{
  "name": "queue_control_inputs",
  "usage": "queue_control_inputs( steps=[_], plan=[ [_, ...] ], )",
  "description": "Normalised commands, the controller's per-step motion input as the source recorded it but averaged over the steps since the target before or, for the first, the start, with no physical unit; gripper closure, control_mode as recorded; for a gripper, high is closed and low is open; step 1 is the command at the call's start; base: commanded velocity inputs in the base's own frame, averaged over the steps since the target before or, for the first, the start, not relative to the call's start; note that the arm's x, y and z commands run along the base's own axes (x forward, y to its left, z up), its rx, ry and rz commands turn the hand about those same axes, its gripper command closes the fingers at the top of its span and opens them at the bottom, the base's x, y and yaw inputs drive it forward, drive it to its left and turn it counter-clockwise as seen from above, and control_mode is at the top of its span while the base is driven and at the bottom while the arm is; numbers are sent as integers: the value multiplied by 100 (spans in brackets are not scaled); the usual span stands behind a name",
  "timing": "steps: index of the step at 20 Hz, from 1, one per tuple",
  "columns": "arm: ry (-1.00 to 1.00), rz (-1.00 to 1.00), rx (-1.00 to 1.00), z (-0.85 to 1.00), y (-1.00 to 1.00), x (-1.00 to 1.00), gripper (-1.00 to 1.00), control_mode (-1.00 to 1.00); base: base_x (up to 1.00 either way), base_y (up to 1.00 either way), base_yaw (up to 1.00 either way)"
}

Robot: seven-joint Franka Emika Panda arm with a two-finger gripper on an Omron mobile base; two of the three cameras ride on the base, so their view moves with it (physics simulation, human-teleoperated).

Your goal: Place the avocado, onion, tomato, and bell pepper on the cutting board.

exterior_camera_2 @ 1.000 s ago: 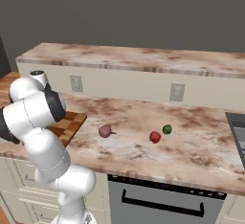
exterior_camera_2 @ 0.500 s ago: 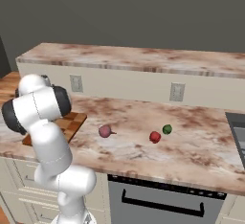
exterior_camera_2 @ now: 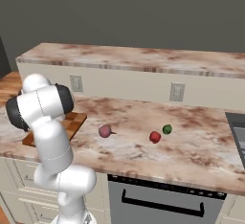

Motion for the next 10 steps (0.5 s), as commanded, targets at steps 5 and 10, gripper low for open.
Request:
queue_control_inputs(
  steps=[5, 10],
  plan=[
    [0, -2, 0, -20, 0, 0, 100, -100, 0, 0, 0],
    [0, -2, 0, -20, 0, 0, -100, -100, 0, 0, 0]
  ],
)
